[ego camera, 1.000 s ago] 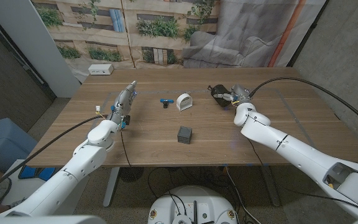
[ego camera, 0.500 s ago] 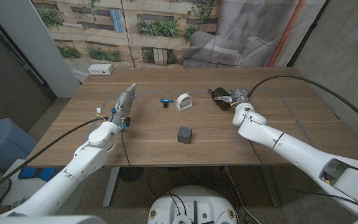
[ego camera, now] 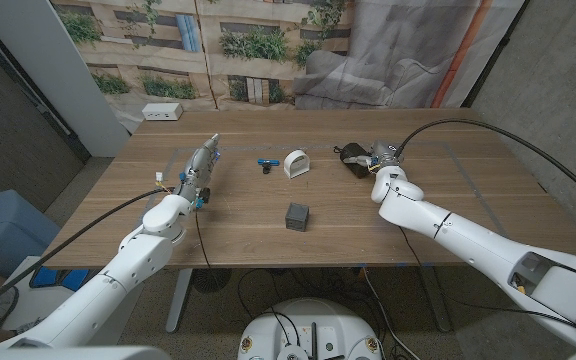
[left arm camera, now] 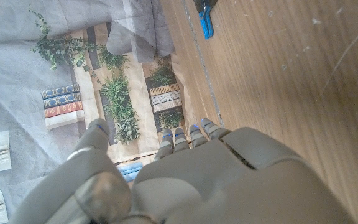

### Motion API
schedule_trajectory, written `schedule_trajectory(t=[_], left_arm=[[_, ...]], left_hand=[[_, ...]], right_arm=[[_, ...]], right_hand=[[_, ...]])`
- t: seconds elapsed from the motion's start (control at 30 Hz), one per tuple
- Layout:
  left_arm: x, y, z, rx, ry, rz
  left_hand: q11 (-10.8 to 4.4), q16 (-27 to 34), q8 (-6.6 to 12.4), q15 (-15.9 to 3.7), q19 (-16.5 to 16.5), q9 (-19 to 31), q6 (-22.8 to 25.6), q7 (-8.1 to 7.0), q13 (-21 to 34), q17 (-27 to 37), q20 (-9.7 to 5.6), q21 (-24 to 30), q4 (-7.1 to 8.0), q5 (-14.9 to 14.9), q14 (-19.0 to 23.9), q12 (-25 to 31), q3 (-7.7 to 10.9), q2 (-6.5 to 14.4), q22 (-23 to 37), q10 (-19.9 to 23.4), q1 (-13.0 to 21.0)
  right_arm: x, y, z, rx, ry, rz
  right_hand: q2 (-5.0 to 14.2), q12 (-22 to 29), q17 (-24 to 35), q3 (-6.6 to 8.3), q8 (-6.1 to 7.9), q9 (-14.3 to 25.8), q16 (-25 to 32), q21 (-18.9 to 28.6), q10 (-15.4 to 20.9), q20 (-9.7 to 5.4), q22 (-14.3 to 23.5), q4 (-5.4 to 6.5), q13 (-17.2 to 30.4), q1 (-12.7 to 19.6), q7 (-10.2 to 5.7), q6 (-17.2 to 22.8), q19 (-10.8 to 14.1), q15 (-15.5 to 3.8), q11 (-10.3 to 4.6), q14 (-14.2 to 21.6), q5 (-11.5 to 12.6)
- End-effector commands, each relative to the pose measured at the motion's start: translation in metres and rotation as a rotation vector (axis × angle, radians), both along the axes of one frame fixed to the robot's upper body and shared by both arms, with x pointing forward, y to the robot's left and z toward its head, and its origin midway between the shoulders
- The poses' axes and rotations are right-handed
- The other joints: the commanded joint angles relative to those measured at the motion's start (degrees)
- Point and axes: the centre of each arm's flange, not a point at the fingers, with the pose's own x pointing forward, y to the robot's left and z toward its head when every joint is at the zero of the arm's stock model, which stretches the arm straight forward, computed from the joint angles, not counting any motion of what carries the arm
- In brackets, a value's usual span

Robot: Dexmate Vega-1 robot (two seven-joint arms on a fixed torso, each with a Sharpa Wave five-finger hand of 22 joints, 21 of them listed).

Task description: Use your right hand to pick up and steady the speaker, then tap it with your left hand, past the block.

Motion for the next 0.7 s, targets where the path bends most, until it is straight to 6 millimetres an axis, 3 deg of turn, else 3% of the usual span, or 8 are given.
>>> schedule_trajectory(t=[0.03, 0.43, 0.7], left_arm=[[0.0001, 0.0007, -0.0017, -0.007, 0.005, 0.000], [-0.0031, 0.0018, -0.0029, -0.013, 0.014, 0.010], [-0.0025, 0.0004, -0.0047, -0.030, 0.023, 0.007]], left_hand=[[-0.12, -0.21, -0.31, -0.17, 0.20, -0.01, 0.54, 0.16, 0.10, 0.06, -3.29, 0.01, 0.10, 0.25, 0.38, -0.21, -0.17, -0.05, 0.12, 0.25, -0.74], [0.05, -0.23, -0.45, 0.01, 0.36, 0.00, 0.48, 0.32, 0.11, 0.10, -3.23, -0.01, 0.26, 0.36, 0.53, -0.22, -0.04, 0.60, 0.12, 0.52, -1.21], [0.38, -0.13, -0.54, 0.12, 0.61, 0.02, 0.49, 0.57, 0.12, 0.19, -3.06, 0.02, 0.72, 0.48, 0.88, -0.25, 0.17, 1.60, 0.14, 0.75, -1.87]], right_arm=[[-0.0009, 0.0041, -0.0038, -0.004, 0.016, 0.002], [-0.0044, 0.0030, -0.0036, -0.007, 0.024, 0.021], [-0.0064, 0.0020, -0.0028, -0.005, 0.036, 0.035]], right_hand=[[5.50, -1.08, 0.65, -0.90, -0.89, 0.11, -0.41, -0.14, 5.86, 0.91, 0.11, 0.10, 0.02, 4.89, -6.02, 3.75, -0.26, -6.12, -7.92, -1.53, -0.24], [3.55, -2.75, 1.67, -2.60, -2.05, -0.09, -1.11, -0.36, 2.81, 2.20, 0.08, 0.95, 0.08, 2.18, -6.07, 0.67, -1.40, -5.50, -7.22, -4.56, -0.14], [1.93, -5.46, 2.41, -4.09, -4.39, -0.24, -2.38, -0.42, -3.02, 3.85, 0.08, 1.47, 0.36, 0.28, -5.71, -4.81, -3.04, -3.14, -5.75, -8.65, 0.59]])
